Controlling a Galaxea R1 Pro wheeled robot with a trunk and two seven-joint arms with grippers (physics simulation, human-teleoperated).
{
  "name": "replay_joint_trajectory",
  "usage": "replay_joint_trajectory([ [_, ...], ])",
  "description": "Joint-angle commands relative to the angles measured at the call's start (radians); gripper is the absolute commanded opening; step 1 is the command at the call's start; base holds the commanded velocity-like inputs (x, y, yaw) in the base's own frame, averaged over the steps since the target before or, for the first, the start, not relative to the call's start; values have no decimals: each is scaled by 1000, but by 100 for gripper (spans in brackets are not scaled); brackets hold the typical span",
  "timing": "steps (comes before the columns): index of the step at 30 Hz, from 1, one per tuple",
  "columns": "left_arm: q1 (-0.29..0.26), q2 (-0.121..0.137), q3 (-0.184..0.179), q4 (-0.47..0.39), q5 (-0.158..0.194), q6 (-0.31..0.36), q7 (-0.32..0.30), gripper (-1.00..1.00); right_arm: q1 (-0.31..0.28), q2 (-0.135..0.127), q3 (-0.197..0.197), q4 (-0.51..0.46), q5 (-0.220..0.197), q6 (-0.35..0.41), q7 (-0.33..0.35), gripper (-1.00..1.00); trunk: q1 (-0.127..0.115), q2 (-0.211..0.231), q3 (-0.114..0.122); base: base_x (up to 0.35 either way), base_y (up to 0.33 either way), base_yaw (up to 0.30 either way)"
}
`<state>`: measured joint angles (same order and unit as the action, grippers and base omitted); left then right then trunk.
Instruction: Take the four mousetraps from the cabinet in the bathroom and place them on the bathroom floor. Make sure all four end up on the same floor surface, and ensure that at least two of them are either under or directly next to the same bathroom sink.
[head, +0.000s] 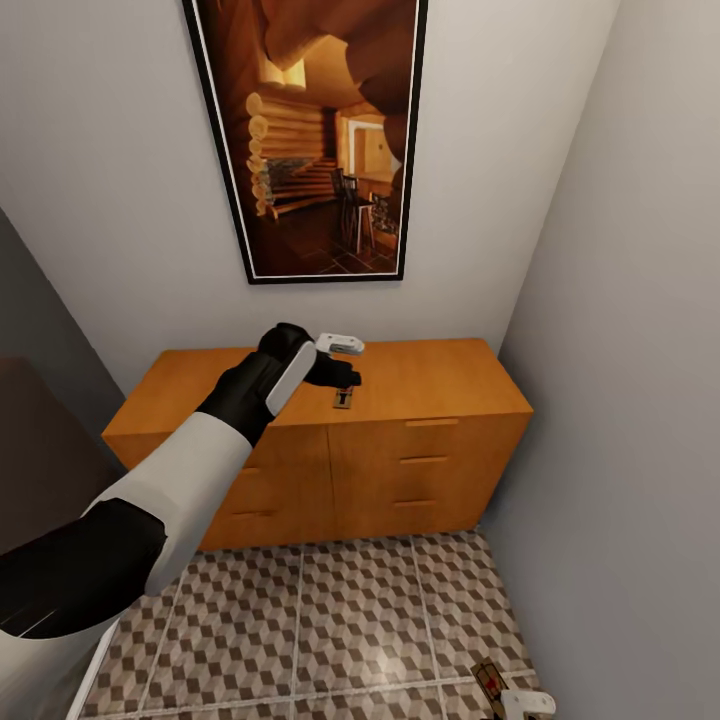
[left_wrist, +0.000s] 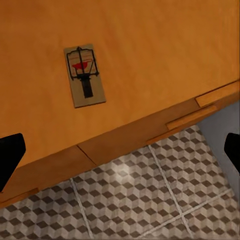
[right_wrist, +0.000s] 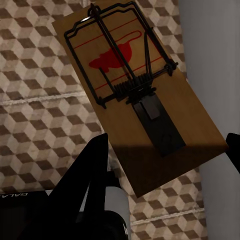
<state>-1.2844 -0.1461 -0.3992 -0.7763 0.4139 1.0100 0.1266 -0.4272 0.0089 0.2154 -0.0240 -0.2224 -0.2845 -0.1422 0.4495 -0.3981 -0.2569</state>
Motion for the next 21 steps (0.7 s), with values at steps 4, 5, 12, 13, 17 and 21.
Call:
replay_joint_trajectory([
  [4,-1,4,-2,0,43,3,10,100,-1,0,9,1,-11,-4,0,-100,1,-2,-2,0,0,0],
  [5,-1,5,-2,0,46,3,10,100,-1,0,9,1,-11,-4,0,-100,1,-2,-2,0,0,0],
  [12,-1,18,-1,1,58,0,15,100,-1,0,9,1,-11,-4,0,-100,1,-2,-2,0,0,0],
  [13,-1,19,-1,1,58,0,16,100,-1,0,9,1,-11,-4,0,-100,1,-2,-2,0,0,0],
  [17,-1,24,-1,2,58,-2,19,100,-1,0,9,1,-11,-4,0,-100,1,-2,-2,0,0,0],
  [21,-1,25,-1,2,56,-3,24,100,-1,0,9,1,-11,-4,0,-100,1,-2,-2,0,0,0],
])
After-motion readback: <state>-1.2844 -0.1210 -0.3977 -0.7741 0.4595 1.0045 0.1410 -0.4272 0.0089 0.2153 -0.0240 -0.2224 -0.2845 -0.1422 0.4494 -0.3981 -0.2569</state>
